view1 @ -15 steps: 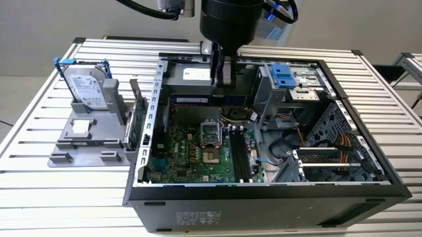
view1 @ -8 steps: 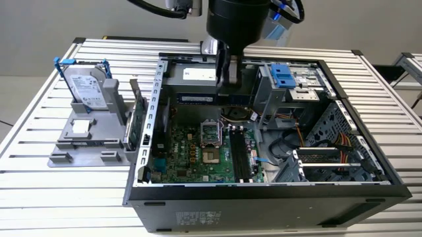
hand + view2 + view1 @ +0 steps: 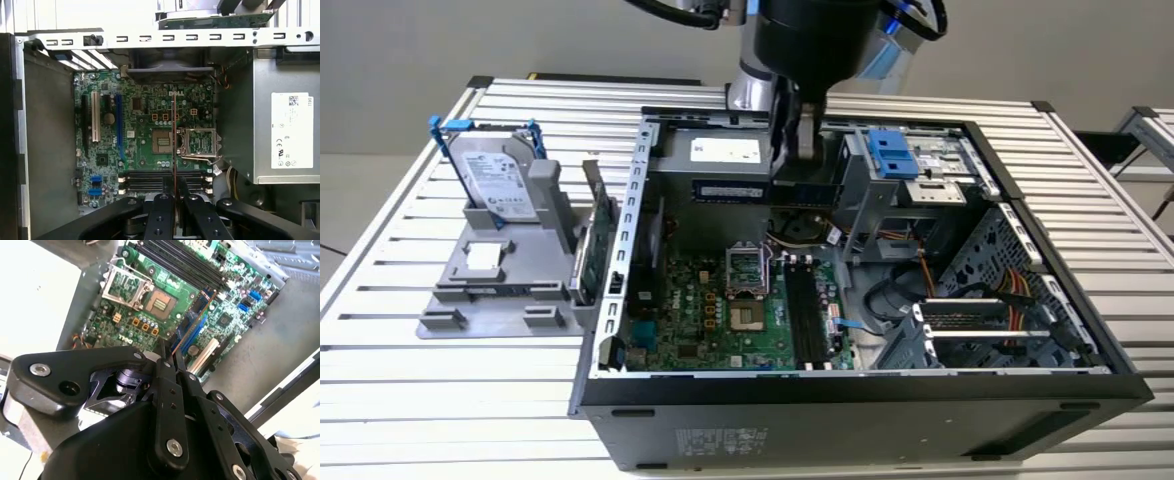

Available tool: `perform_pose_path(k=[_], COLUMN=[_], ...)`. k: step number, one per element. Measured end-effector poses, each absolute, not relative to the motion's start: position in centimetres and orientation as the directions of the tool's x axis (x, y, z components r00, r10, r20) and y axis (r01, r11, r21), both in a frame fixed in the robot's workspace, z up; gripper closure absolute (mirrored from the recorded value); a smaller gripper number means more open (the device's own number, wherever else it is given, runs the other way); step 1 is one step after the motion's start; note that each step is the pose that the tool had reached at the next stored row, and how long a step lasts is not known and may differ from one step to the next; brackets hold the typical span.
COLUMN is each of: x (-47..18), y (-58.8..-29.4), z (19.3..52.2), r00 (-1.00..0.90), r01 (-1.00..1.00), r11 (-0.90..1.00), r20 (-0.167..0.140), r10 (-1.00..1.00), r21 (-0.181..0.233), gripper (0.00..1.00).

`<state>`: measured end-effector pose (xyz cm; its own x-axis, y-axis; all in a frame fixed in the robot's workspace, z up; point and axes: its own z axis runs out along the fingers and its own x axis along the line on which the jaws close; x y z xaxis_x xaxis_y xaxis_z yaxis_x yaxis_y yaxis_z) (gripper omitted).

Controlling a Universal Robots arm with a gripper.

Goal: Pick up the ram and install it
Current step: 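Pick up the ram and move it above insertion slot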

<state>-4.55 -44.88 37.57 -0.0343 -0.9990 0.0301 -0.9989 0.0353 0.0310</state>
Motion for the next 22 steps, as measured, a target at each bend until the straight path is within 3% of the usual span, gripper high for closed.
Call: perform_pose_path(k=[22], x=[-1.3], y=[-41.0], z=[37.6], r00=[-0.036], r01=[-0.999], r11=[0.037], r20=[0.030], r10=[-0.999], r21=[0.031], gripper=[1.00])
